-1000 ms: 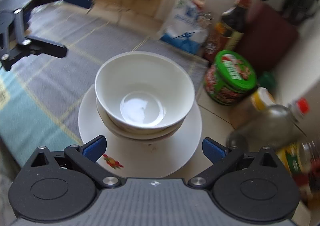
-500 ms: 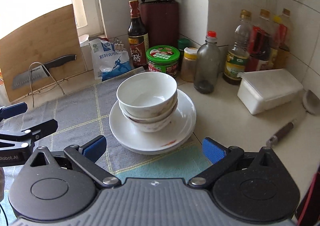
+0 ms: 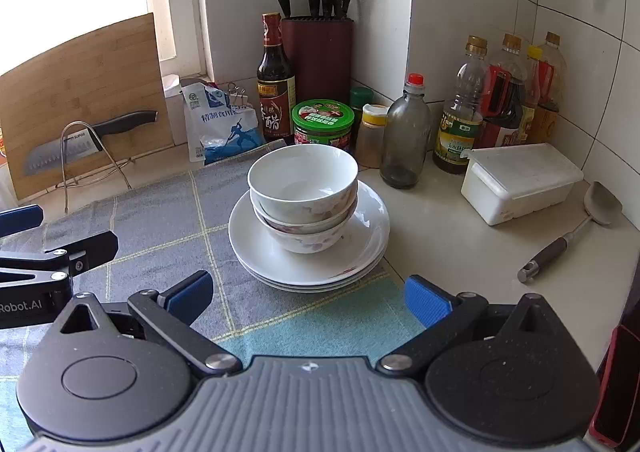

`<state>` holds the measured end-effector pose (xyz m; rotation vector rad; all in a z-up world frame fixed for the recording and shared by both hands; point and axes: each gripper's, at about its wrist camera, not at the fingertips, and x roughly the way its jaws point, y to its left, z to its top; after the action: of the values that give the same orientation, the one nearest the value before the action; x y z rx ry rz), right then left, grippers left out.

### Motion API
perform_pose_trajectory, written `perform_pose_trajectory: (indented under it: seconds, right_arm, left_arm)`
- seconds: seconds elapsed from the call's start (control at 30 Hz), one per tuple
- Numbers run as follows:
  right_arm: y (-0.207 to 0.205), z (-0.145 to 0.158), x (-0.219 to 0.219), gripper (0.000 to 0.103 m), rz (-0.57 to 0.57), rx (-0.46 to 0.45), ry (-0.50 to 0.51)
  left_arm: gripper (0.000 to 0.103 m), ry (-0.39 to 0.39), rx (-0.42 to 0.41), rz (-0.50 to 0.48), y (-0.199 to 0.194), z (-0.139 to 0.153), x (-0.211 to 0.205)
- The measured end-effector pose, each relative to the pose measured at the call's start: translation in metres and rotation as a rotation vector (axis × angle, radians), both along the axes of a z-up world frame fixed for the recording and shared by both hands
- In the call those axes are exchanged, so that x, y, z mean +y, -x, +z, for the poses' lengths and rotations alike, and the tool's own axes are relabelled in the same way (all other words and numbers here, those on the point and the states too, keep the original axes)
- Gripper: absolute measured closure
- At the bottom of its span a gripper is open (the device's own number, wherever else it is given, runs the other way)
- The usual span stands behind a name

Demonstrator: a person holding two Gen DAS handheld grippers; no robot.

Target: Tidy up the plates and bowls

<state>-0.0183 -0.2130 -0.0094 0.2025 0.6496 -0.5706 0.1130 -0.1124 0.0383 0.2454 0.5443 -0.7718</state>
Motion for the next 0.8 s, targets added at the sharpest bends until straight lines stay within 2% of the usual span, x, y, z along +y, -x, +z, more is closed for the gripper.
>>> perform_pose_trajectory:
  seconds: [0.8]
  right_arm:
    - [-0.0020,0.0030,0.0055,0.000,-0.001,0.001,0.012]
  left_arm:
    - [0.001,-0.030,0.023,0.003,0.0008,0.0017,0.0040]
